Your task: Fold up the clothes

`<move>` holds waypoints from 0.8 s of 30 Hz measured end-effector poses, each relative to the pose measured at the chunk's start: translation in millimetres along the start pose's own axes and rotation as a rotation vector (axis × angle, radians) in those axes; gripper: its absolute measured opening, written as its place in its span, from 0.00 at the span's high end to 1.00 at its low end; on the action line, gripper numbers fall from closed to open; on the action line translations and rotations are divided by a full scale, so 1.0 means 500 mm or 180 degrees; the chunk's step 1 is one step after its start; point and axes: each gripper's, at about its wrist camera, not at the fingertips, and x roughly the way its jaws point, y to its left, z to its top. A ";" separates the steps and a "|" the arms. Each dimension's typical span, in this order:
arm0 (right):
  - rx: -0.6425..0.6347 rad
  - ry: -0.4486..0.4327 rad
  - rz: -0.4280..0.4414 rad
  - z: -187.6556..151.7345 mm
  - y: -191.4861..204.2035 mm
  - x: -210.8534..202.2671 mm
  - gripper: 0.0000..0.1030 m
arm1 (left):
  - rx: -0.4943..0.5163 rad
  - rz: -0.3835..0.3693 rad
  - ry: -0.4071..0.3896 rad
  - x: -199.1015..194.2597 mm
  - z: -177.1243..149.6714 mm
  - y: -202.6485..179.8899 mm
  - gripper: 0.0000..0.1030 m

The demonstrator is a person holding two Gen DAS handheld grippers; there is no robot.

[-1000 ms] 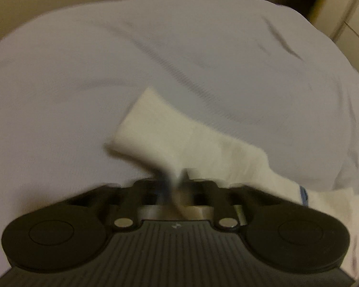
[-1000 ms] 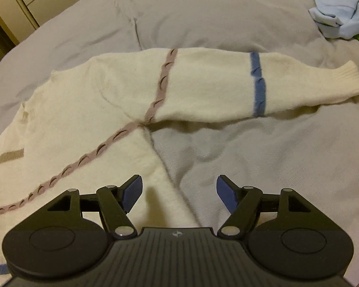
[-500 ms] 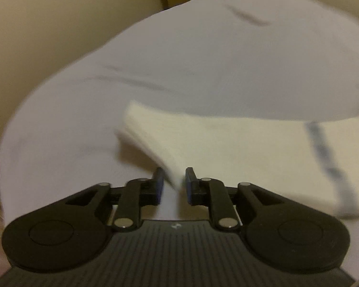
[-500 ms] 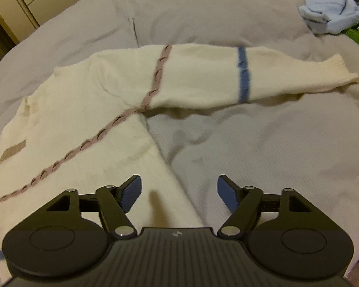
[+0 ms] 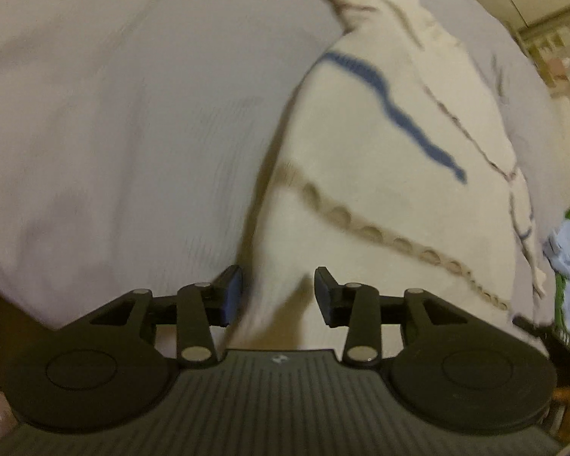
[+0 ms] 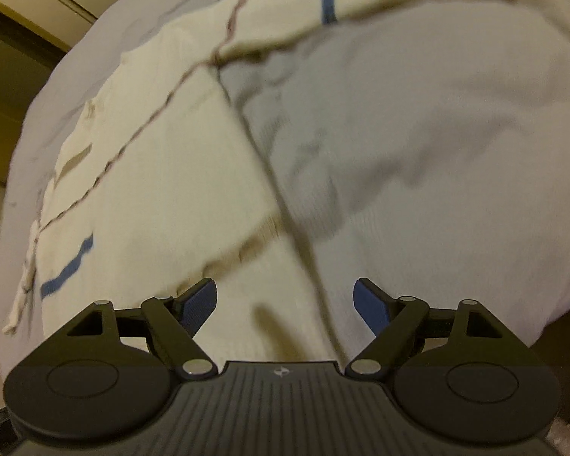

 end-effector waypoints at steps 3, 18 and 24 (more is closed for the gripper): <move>-0.0027 0.0138 0.0173 -0.020 -0.010 0.017 0.68 | 0.0023 0.0049 -0.0095 -0.003 -0.022 -0.019 0.92; -0.1055 -0.0125 -0.0586 -0.066 0.030 -0.041 0.62 | 0.0852 0.1085 -0.0392 -0.040 -0.118 -0.127 0.88; -0.2059 -0.0502 -0.0639 -0.123 0.125 -0.053 0.62 | 0.0876 0.1245 -0.0299 -0.045 -0.153 -0.184 0.81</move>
